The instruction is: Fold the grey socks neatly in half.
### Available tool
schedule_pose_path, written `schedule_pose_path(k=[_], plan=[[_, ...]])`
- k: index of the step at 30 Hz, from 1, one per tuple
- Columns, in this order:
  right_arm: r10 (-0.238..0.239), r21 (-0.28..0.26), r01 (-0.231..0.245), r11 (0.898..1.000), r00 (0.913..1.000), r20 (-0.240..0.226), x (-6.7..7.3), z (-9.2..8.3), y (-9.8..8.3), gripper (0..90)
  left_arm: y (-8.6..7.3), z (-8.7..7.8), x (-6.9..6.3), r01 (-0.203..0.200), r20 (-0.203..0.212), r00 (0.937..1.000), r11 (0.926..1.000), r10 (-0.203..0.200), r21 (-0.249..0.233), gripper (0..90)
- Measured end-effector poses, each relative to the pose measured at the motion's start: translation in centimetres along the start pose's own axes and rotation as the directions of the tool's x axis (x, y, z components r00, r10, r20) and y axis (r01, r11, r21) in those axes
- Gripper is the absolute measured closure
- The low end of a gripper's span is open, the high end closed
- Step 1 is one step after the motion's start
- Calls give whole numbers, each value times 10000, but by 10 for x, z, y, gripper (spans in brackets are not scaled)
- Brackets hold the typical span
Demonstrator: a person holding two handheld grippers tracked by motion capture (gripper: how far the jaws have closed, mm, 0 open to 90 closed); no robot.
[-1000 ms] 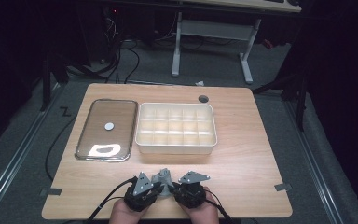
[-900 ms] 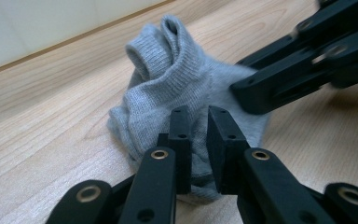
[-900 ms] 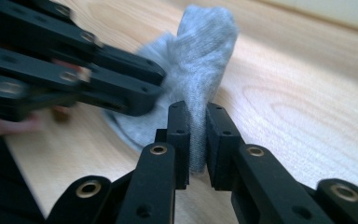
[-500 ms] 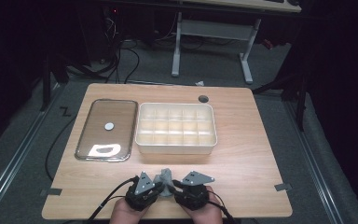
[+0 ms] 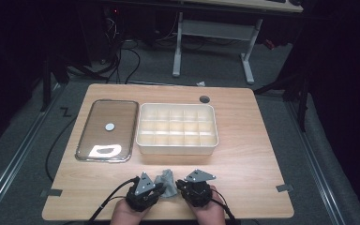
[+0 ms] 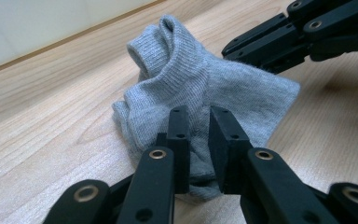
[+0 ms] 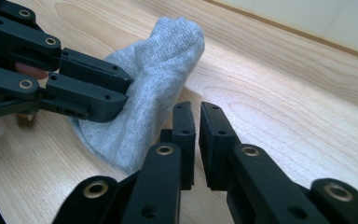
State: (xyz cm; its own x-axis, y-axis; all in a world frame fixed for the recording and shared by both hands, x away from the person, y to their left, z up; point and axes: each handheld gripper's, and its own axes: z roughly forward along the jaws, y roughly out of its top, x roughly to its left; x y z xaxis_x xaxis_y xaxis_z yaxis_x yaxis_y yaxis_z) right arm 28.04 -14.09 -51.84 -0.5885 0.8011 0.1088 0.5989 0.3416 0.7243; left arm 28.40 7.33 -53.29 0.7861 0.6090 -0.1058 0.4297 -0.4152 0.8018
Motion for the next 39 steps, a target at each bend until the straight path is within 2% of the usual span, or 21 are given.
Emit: schedule_pose_path(k=[3,7,12,13,17,21,26,31,33,39], plan=[[-71,86,71,9999,10000,-46,3,3,-1,853,0,0,0,-30,11,10000,10000,30,10,781],[-166,245,168,9996,9998,-70,6,7,-3,872,0,0,2,143,125,9998,9999,-143,-1,781],[-338,-105,333,9994,9978,-573,13,3,2,900,0,0,2,225,171,9996,9997,-225,-5,782],[-559,-251,541,9982,9954,-781,18,1,6,900,0,0,1,124,56,9999,9999,-124,18,786],[-773,-242,759,9968,9951,-618,23,1,9,900,0,0,0,49,-46,10000,10000,-49,7,792],[-627,-320,607,9976,9960,-639,19,2,6,900,0,-1,0,7,0,10000,10000,-7,-33,773],[-553,-40,552,9985,9970,-539,15,5,4,899,-2,-4,3,253,125,9996,9992,-250,-301,718],[-481,-78,478,9988,9975,-510,13,5,4,898,-3,-6,2,328,203,9993,9982,-318,-509,698],[-430,-108,425,9990,9976,-541,13,5,2,897,-6,-10,4,487,294,9985,9941,-460,-971,698],[-401,-56,399,9992,9978,-531,12,5,0,885,-6,-21,6,610,311,9979,9881,-572,-1410,695]])
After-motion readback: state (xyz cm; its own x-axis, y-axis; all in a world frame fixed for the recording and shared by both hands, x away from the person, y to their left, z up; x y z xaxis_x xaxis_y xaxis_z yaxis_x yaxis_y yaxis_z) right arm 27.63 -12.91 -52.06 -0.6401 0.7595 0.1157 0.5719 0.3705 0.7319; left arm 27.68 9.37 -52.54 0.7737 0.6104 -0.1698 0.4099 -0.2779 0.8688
